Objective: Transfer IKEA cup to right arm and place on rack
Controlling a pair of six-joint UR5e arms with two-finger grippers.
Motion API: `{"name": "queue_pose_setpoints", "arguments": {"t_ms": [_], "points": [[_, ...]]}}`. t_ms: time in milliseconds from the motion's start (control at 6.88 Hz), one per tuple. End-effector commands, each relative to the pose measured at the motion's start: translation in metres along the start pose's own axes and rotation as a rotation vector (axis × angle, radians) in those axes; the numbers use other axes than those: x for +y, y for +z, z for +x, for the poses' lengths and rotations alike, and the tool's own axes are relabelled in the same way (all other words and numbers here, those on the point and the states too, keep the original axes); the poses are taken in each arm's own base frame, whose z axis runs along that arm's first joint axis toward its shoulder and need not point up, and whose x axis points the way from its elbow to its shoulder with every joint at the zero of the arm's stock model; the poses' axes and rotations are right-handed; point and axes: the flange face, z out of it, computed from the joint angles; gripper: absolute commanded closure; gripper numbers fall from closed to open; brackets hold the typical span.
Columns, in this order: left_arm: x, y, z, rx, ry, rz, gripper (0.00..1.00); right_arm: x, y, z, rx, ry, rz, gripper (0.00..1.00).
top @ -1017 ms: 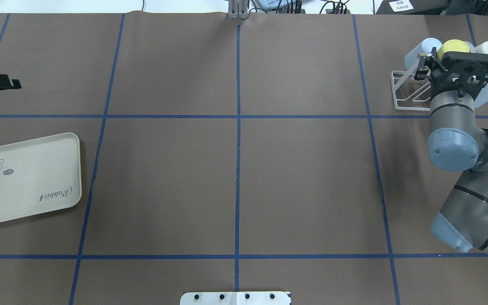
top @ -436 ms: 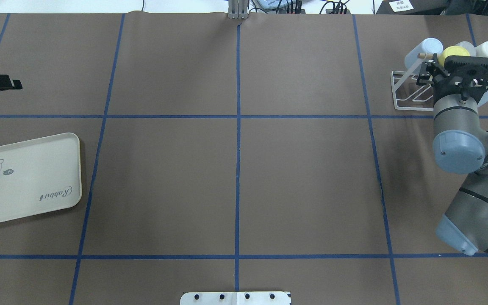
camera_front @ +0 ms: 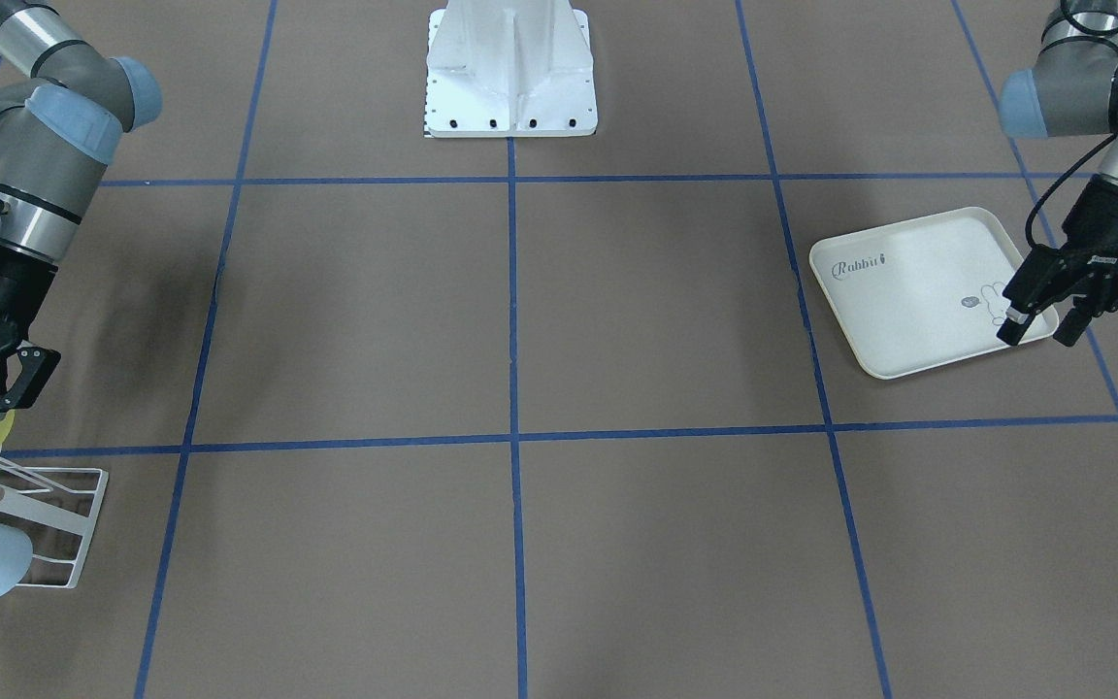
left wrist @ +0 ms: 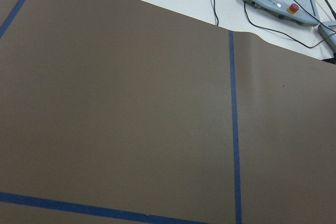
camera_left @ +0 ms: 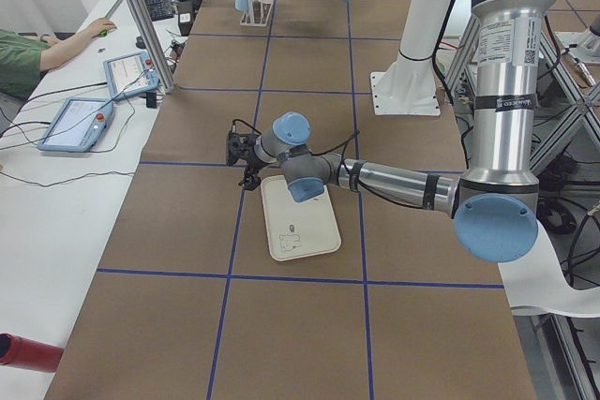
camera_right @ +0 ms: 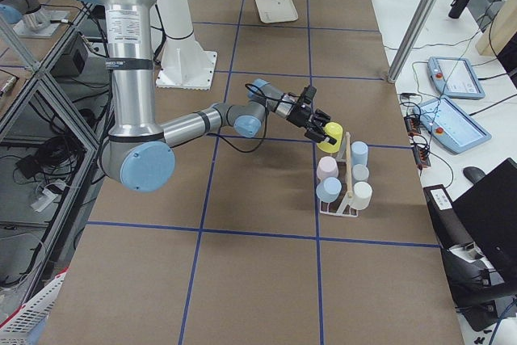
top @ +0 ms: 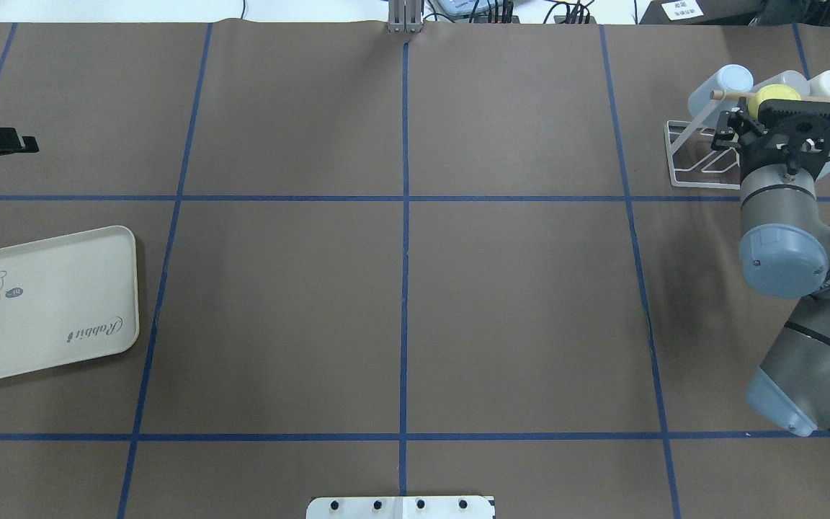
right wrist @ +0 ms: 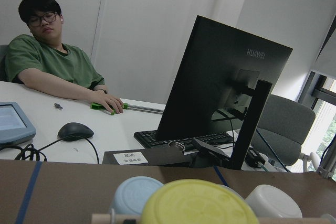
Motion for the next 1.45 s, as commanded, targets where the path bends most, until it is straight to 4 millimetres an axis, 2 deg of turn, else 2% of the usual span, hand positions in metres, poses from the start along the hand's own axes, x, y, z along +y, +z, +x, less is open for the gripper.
{"name": "queue_pose_setpoints", "arguments": {"t_ms": [0, 727, 872, 1308], "points": [[0.0, 0.0, 0.0, 0.002, 0.002, 0.0, 0.0, 0.003, 0.0, -0.001, -0.009, 0.002, -0.021, 1.0], [0.0, -0.003, 0.002, 0.007, 0.002, 0.003, 0.0, 0.011, 0.004, -0.001, -0.01, -0.01, -0.044, 1.0], [0.0, -0.003, 0.002, 0.007, 0.002, 0.003, 0.0, 0.018, 0.007, -0.002, -0.012, -0.018, -0.062, 1.0], [0.0, -0.002, 0.001, 0.004, 0.001, 0.002, 0.0, 0.018, 0.007, -0.005, -0.017, -0.016, -0.065, 0.98]]}}
